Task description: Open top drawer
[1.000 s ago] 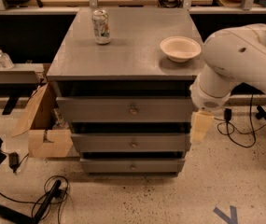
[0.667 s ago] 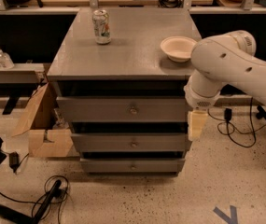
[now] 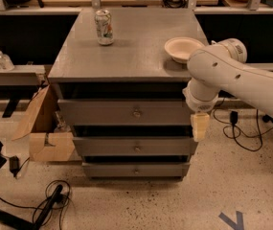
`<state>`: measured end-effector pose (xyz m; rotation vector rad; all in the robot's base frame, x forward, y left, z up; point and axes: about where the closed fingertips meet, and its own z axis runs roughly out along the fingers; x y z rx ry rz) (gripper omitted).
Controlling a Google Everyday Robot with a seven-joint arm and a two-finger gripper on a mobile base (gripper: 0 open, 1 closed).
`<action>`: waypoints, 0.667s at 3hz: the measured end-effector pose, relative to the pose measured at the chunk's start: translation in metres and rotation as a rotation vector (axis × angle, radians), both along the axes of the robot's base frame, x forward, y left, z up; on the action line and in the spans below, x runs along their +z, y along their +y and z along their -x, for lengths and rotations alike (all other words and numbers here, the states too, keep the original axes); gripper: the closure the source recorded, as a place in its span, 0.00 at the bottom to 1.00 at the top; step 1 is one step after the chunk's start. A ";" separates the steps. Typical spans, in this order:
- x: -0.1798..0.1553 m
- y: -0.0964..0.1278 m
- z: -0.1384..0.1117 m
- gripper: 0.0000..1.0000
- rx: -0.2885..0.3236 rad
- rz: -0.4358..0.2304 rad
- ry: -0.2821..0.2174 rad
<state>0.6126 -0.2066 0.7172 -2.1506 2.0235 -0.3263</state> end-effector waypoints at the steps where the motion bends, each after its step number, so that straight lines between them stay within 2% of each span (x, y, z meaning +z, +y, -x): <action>1: -0.009 -0.001 -0.008 0.00 0.024 0.014 -0.005; 2: -0.018 -0.006 -0.024 0.00 0.026 -0.005 -0.023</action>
Offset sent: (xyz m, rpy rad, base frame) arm 0.0459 -0.0100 -0.0252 0.0320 -0.0540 0.0250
